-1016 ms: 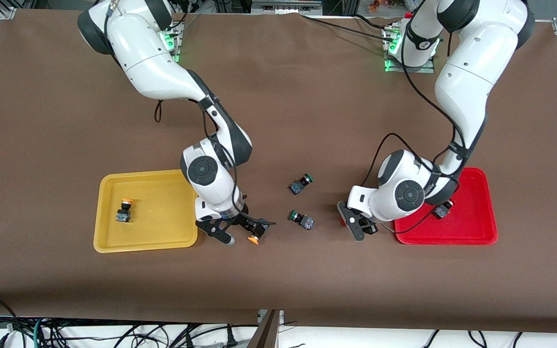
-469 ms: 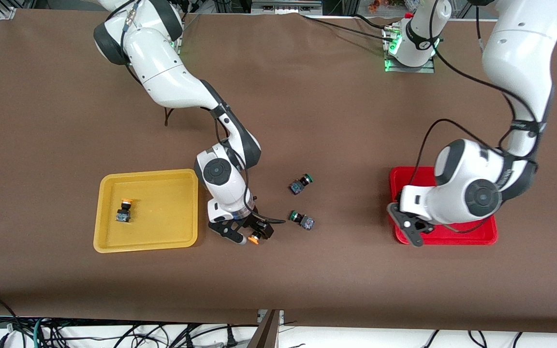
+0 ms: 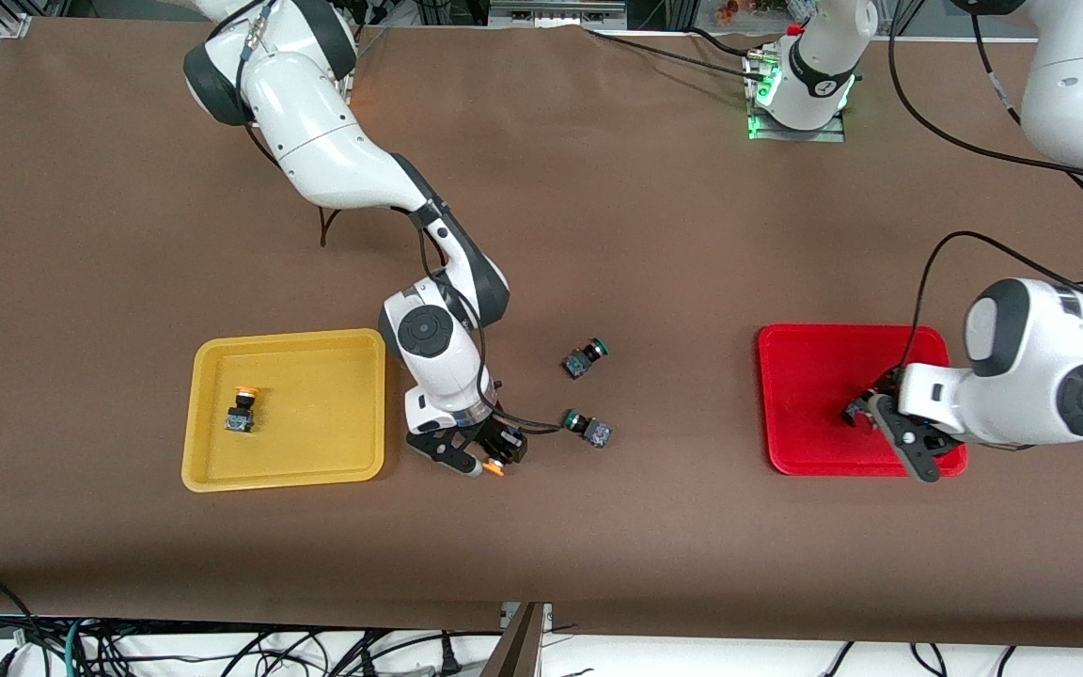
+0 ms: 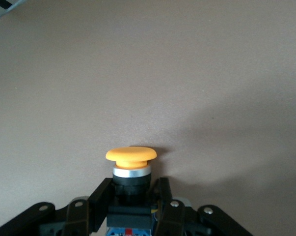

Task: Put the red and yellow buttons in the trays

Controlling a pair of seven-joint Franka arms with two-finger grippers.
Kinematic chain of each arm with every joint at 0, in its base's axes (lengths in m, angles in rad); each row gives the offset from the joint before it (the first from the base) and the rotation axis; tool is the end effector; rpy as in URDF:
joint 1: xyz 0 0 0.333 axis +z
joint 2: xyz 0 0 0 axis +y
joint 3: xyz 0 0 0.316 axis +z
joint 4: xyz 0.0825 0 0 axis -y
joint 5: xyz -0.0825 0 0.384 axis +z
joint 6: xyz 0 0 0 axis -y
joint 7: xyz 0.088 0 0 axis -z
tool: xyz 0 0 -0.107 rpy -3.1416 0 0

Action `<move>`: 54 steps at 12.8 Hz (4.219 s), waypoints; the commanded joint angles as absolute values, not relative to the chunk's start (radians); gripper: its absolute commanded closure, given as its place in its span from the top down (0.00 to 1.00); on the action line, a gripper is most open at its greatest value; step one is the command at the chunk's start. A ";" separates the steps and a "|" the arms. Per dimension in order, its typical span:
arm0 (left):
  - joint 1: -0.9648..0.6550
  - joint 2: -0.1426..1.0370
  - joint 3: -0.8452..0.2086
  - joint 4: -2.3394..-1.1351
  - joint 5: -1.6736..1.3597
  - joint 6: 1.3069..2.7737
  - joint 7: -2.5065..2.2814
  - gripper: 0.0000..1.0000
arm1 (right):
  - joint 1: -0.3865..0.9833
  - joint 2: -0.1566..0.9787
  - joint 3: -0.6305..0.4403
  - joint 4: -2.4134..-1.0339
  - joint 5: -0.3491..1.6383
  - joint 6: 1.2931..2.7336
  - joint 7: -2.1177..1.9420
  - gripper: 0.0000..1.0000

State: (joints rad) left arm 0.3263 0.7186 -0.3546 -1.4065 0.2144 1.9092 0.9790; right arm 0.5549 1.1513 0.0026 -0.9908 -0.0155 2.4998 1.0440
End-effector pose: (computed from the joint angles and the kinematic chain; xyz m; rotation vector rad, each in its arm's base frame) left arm 0.7046 0.0423 0.2827 2.6248 -1.4937 -0.2000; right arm 0.6875 0.4277 0.1787 -2.7867 0.6786 -0.3707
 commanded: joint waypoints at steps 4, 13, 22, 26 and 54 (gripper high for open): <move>0.411 0.767 -0.365 -1.437 0.239 1.988 1.094 0.14 | 0.499 0.974 0.008 -0.965 -0.009 2.144 0.866 0.00; 0.451 0.787 -0.376 -1.419 0.224 2.031 1.092 1.00 | 0.243 0.859 -0.018 -1.129 0.058 1.830 0.266 0.00; 0.439 0.454 -0.546 -1.381 0.235 1.662 0.484 1.00 | 0.232 0.709 -0.015 -1.581 0.058 2.156 0.216 0.00; 0.405 0.440 -0.614 -1.226 0.236 1.444 0.226 1.00 | 0.229 0.672 -0.018 -1.531 0.057 2.111 0.204 1.00; -0.043 0.014 -0.071 -1.624 0.035 1.606 -0.130 1.00 | 0.081 -0.029 -0.044 -1.490 -0.037 1.289 -0.089 1.00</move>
